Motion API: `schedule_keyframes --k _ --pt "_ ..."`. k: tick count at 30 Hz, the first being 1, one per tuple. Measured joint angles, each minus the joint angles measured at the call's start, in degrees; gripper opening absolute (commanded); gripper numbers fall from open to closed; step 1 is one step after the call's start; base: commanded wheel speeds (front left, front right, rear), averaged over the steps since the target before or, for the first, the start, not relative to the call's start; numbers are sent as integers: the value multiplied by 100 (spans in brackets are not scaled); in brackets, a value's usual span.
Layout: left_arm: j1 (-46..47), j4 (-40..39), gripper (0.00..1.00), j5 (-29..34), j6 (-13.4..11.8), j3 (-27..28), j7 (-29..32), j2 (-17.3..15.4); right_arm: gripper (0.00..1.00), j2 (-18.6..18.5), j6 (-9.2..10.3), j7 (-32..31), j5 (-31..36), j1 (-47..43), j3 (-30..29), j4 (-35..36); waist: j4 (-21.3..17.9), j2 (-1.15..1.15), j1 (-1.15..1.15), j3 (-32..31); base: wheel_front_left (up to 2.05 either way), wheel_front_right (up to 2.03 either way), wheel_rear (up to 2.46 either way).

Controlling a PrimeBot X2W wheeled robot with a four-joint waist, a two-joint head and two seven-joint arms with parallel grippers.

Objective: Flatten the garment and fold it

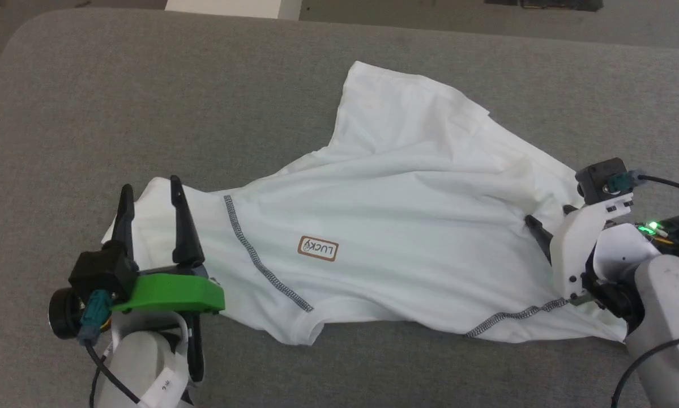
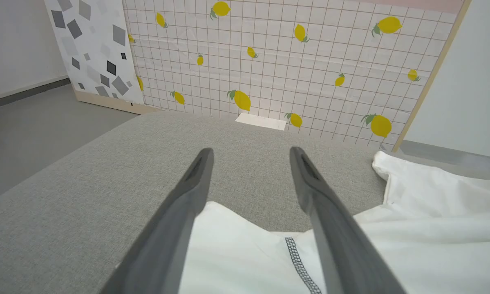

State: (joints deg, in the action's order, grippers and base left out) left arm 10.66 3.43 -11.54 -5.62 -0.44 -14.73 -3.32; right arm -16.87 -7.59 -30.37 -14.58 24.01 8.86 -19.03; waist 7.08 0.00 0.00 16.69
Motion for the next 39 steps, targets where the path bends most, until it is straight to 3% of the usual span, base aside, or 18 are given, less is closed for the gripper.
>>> schedule_keyframes --k 1,2,6,13,20,26,28,29,34,39 --pt "-1 -34 100 5 -4 -63 0 4 28 -74 0 -210 -43 71 68 -55 46 0 0 27 0 0 0" --pt "1 -75 100 -12 -25 -148 0 10 0 -162 0 -432 -115 186 131 -73 99 0 0 61 0 0 0" --pt "74 -155 100 -111 -108 -410 0 23 0 -537 0 -777 -264 657 430 -32 275 0 0 231 0 0 0" --pt "364 -288 100 -124 -256 -677 0 29 0 -1021 0 -335 -84 1924 795 -89 535 0 0 605 0 0 0" --pt "675 -339 100 -209 -364 -945 0 31 0 -1154 0 282 129 3259 1301 -681 858 0 0 985 0 0 0" --pt "755 -360 100 -221 -454 -1023 0 31 0 -1046 0 849 259 3826 1490 -1308 1090 0 1 1271 0 0 0" --pt "754 -356 100 -220 -455 -1014 0 30 80 -947 0 977 233 3843 1500 -1505 1135 0 1 1325 0 0 0" --pt "752 -349 100 -220 -456 -1011 0 30 100 -883 0 1034 176 3840 1497 -1597 1143 0 1 1330 0 0 0" --pt "634 -286 100 -156 -449 -967 0 32 100 -690 0 1779 -115 3637 1265 -1637 1131 0 1 1186 0 0 0" --pt "179 -123 100 14 -297 -812 0 31 100 -458 0 2707 -319 2595 846 -1205 1066 0 1 857 0 0 0"
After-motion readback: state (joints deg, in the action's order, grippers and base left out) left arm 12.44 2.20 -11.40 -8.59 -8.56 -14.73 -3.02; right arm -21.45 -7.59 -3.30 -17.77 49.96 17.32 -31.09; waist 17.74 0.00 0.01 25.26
